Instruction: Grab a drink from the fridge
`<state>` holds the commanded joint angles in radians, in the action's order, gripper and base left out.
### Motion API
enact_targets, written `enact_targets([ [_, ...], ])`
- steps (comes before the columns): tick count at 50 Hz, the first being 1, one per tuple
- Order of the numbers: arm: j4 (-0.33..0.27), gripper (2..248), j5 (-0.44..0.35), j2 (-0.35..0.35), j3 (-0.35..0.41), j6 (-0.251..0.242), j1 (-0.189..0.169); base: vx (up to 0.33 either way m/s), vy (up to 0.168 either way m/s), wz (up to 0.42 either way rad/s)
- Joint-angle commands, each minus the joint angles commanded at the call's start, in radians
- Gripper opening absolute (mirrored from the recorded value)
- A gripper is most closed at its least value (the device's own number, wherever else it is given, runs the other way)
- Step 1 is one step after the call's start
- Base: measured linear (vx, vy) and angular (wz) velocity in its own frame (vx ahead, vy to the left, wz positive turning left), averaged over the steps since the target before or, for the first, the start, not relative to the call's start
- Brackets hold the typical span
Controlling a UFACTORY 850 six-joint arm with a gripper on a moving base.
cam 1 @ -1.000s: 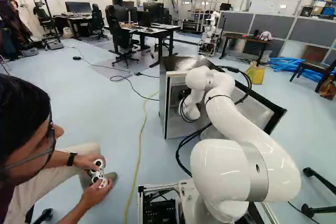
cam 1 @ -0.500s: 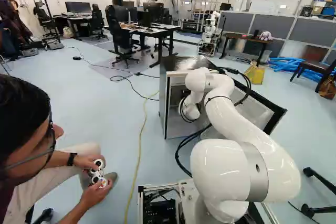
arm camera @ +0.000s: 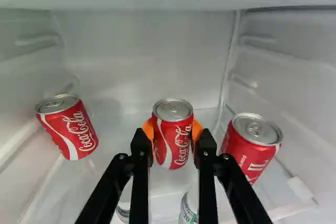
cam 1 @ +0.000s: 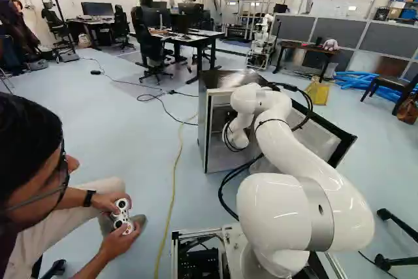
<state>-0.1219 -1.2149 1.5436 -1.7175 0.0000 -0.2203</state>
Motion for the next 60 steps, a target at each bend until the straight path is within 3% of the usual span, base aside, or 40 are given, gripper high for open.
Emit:
enact_targets([
  [23,0.0,89,0.0,-0.047,0.081,0.0,-0.003,0.0,0.0,0.0],
  [60,0.0,89,0.0,-0.233,0.388,0.0,-0.003,0.0,0.0,0.0],
])
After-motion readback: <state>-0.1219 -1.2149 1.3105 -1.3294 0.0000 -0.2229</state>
